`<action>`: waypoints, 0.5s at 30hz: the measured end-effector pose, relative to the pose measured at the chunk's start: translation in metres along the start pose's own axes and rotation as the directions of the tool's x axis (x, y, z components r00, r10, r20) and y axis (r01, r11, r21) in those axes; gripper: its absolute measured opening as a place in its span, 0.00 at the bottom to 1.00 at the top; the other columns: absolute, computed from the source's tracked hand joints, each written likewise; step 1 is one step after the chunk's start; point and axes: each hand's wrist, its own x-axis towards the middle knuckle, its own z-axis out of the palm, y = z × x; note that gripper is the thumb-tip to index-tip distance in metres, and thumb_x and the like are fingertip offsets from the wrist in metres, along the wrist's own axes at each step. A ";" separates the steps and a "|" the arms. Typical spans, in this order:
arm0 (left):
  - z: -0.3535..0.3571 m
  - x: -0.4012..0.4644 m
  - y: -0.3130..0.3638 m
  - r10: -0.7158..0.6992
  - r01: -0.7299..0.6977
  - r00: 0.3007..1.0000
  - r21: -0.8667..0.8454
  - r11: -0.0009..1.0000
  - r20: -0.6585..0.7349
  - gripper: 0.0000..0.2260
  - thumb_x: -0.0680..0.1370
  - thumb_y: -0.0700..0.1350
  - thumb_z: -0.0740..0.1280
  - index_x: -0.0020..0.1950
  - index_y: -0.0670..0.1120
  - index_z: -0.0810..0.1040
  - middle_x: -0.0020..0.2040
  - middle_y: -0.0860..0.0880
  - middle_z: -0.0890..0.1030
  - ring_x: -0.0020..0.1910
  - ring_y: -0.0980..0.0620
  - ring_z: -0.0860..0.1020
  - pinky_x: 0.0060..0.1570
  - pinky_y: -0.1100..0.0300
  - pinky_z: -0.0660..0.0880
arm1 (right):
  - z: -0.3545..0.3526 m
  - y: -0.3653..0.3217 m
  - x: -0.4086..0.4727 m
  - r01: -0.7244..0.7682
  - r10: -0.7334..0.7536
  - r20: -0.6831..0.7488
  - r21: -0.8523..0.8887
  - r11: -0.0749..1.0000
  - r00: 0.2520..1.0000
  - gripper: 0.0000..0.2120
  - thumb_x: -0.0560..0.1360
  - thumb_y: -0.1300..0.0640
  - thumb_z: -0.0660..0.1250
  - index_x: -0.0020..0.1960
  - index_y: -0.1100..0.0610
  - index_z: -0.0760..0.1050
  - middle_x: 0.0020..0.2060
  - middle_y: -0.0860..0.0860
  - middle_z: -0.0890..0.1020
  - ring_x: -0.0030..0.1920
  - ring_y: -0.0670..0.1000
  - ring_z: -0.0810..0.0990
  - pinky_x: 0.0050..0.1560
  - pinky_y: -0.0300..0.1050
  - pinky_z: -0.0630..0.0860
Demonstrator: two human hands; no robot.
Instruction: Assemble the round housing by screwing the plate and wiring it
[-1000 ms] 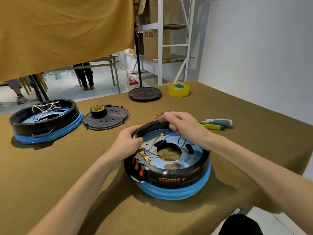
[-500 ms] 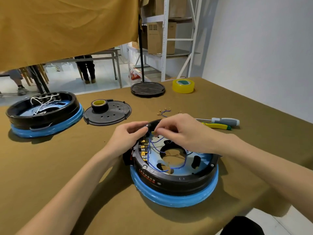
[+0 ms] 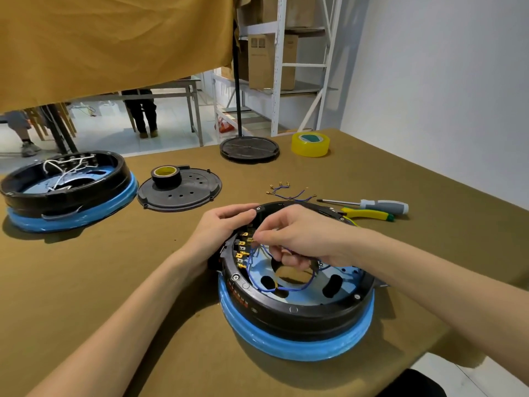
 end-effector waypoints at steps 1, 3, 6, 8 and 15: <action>0.000 0.000 0.000 0.000 0.000 1.000 -0.011 1.000 -0.002 0.10 0.79 0.42 0.71 0.59 0.49 0.86 0.50 0.46 0.88 0.47 0.49 0.87 0.39 0.63 0.81 | 0.004 0.003 0.002 -0.017 0.017 0.003 0.003 1.000 1.000 0.08 0.84 0.58 0.64 0.53 0.61 0.79 0.28 0.51 0.78 0.23 0.46 0.73 0.22 0.37 0.69; 0.001 -0.002 0.000 -0.002 0.002 1.000 -0.031 1.000 -0.004 0.09 0.79 0.42 0.71 0.58 0.49 0.86 0.50 0.45 0.88 0.45 0.49 0.87 0.38 0.63 0.81 | 0.010 0.008 0.005 -0.032 0.032 0.003 -0.017 0.999 0.999 0.07 0.84 0.59 0.64 0.51 0.61 0.78 0.28 0.53 0.80 0.24 0.49 0.77 0.24 0.39 0.75; 0.001 -0.003 -0.002 -0.002 0.002 1.000 -0.052 0.999 -0.002 0.09 0.79 0.42 0.71 0.57 0.50 0.87 0.51 0.45 0.88 0.46 0.48 0.87 0.40 0.61 0.82 | 0.015 0.014 0.008 -0.016 0.014 -0.038 -0.066 0.998 0.999 0.08 0.84 0.59 0.63 0.49 0.60 0.78 0.28 0.53 0.81 0.25 0.49 0.79 0.26 0.41 0.77; 0.000 -0.003 -0.002 -0.001 0.001 1.000 -0.054 0.999 -0.002 0.08 0.79 0.42 0.71 0.56 0.51 0.87 0.51 0.45 0.88 0.47 0.47 0.87 0.41 0.60 0.82 | 0.016 0.015 0.009 -0.008 0.005 -0.057 -0.057 0.998 0.998 0.08 0.84 0.60 0.63 0.48 0.61 0.78 0.28 0.53 0.81 0.25 0.49 0.79 0.26 0.40 0.77; -0.001 -0.001 -0.003 0.005 -0.005 1.000 -0.027 1.000 0.004 0.09 0.79 0.44 0.72 0.56 0.52 0.87 0.51 0.46 0.88 0.48 0.47 0.87 0.42 0.60 0.83 | 0.016 0.013 0.007 -0.006 0.003 -0.045 -0.049 0.999 0.999 0.08 0.83 0.60 0.64 0.50 0.62 0.80 0.31 0.53 0.82 0.25 0.46 0.77 0.25 0.37 0.73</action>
